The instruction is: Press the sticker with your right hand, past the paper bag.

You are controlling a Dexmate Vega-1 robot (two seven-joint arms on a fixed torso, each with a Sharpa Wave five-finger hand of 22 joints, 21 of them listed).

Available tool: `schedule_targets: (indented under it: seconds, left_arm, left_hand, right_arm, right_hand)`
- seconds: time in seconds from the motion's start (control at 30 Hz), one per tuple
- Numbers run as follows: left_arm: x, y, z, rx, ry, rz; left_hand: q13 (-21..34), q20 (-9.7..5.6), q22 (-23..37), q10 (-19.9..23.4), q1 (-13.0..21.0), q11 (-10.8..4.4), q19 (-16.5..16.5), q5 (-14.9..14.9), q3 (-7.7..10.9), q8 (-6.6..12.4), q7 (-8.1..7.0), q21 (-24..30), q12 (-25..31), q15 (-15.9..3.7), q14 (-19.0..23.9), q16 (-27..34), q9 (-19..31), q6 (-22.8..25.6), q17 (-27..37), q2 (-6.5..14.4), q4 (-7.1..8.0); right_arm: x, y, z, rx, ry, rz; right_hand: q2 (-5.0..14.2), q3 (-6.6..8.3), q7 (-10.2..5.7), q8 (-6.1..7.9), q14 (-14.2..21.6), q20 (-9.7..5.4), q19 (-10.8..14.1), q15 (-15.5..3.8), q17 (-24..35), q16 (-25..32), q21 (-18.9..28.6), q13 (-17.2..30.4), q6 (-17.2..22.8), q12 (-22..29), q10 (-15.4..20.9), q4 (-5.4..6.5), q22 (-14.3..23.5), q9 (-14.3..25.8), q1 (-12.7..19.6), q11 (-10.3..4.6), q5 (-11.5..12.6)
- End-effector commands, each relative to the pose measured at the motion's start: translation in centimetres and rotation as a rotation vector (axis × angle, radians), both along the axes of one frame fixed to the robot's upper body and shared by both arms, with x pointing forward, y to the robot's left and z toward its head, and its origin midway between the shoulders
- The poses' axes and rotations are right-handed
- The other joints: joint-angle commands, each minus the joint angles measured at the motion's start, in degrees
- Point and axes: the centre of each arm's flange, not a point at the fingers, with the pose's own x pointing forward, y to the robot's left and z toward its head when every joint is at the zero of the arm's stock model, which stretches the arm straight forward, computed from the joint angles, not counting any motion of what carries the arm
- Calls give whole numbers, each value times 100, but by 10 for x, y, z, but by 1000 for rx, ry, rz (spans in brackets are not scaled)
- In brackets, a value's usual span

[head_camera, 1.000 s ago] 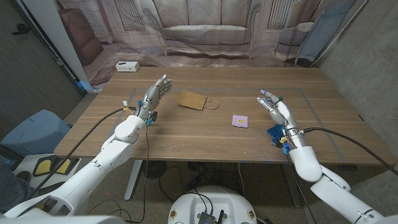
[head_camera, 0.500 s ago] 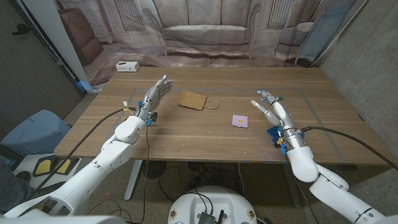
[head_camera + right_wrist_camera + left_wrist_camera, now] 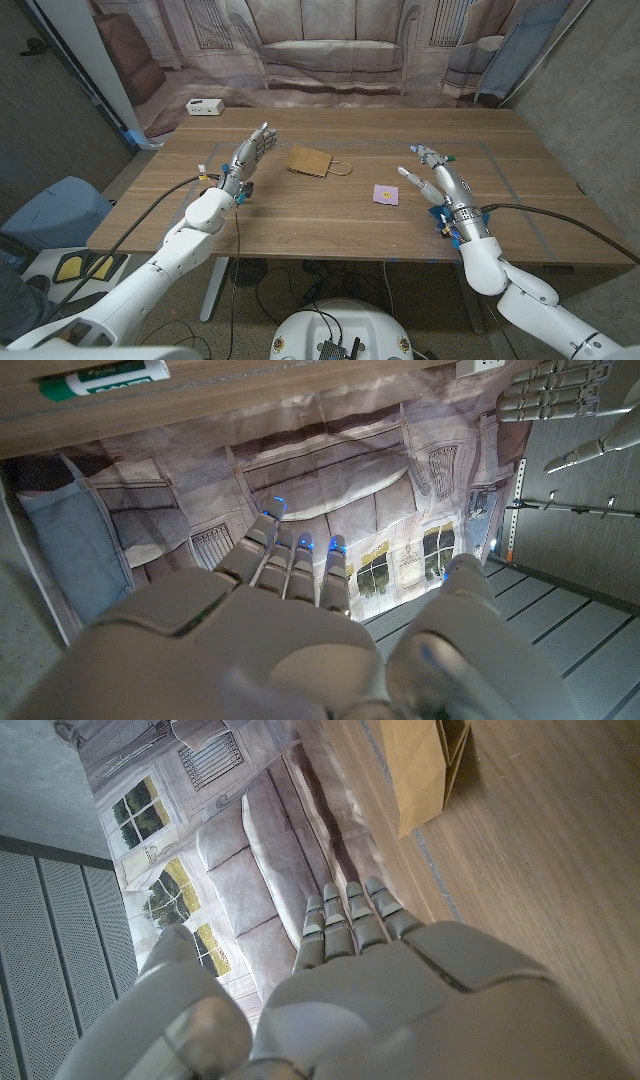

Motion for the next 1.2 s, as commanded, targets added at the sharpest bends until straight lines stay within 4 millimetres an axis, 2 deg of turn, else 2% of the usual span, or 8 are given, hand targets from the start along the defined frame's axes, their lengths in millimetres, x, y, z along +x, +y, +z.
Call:
schedule_targets:
  seconds: [0.03,0.47,0.67,0.8,0.9,0.97,1.03,1.2]
  left_arm:
    - [-3,-1,-4,4,5,0]
    - [-5,3,-6,-6,0,5]
    - [-5,3,-5,-8,-2,3]
    - [-5,4,-4,-6,-3,2]
    - [-5,3,-4,-5,-4,-3]
    - [-5,3,-4,-5,-4,-4]
    - [-5,3,-3,-3,-5,-2]
    - [-6,4,-4,-4,-3,-2]
  left_hand:
    - [10,21,22,41,8,-10,49,0,9,-6,1,-19,0,-12,53,-14,10,55,5,80,-40]
    - [7,33,23,56,7,-9,63,-1,9,-10,-1,-58,-3,-4,70,-17,11,69,5,93,-46]
    - [6,38,23,53,6,-2,63,-2,8,-14,-8,-73,-7,-3,71,-19,11,69,5,97,-48]
    - [5,41,24,51,5,22,61,-2,7,-14,-5,-86,-10,-1,73,-21,11,74,5,99,-49]
    - [4,41,24,50,4,14,60,-3,6,-16,0,-97,-12,-2,73,-23,11,73,6,101,-51]
    - [4,38,24,45,4,10,59,-3,6,-20,9,-104,-15,-1,67,-26,11,67,6,103,-52]
    - [4,40,24,43,3,29,53,-3,5,-20,9,-116,-17,6,57,-32,11,71,6,105,-53]
    - [3,44,25,40,3,20,48,-3,5,-21,6,-132,-21,12,64,-31,11,73,6,109,-55]
  right_arm:
    - [-5,6,-4,-117,-73,-130]
    - [-6,12,-4,-149,-64,-151]
    - [-5,16,-3,-173,-68,-172]
    - [-6,18,0,-189,-66,-180]
    - [-5,20,2,-213,-53,-196]
    - [-4,21,3,-224,-42,-195]
    - [-3,22,4,-240,-30,-200]
    - [-2,25,6,-269,-3,-207]
  right_hand:
    - [13,-22,-44,1,8,-4,40,-63,-2,-11,-11,15,-1,12,12,-8,11,23,13,-27,26]
    - [36,-39,-98,11,-32,-9,6,-55,7,-26,-66,15,33,13,35,20,12,23,-36,-43,33]
    - [33,-65,-231,42,-82,235,-142,-35,9,-47,-164,15,149,4,35,34,18,21,-85,-134,34]
    - [32,-76,-311,66,-134,278,-173,-20,9,-67,-190,15,238,-10,9,39,23,19,-106,-167,35]
    - [30,-89,-326,109,-226,319,-270,-23,4,-101,-243,12,406,-41,-65,41,27,16,-129,-226,35]
    - [29,-96,-318,113,-280,339,-326,-82,2,-118,-269,10,454,-59,-112,45,29,14,-145,-201,34]
    - [26,-106,-314,99,-389,335,-413,-63,-2,-156,-303,8,467,-85,-193,47,31,12,-161,-138,32]
    - [39,-120,-305,67,-639,347,-669,-6,-8,-220,-375,3,488,-144,-438,54,34,9,-200,-123,30]
